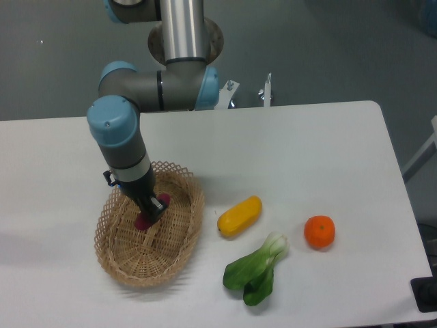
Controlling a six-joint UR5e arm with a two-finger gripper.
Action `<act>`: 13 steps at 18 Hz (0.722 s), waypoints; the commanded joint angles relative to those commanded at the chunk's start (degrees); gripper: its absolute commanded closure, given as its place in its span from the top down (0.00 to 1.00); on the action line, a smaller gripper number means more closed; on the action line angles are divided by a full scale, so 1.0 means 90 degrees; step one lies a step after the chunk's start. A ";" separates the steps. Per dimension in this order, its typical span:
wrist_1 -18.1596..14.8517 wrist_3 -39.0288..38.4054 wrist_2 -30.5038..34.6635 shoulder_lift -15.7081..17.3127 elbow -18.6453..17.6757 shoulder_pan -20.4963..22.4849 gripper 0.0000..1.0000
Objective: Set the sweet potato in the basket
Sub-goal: 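Open the gripper to release the sweet potato into the basket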
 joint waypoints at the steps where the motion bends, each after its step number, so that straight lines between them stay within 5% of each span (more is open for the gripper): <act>1: 0.0010 -0.0196 0.0000 -0.0049 0.0029 -0.0010 0.23; 7: -0.0010 -0.0267 -0.0010 -0.0050 0.0040 -0.0010 0.32; 10: -0.0010 -0.0276 0.0039 -0.0021 0.0059 0.0000 0.75; 13: 0.0000 -0.0247 0.0058 0.0038 0.0214 0.0000 0.84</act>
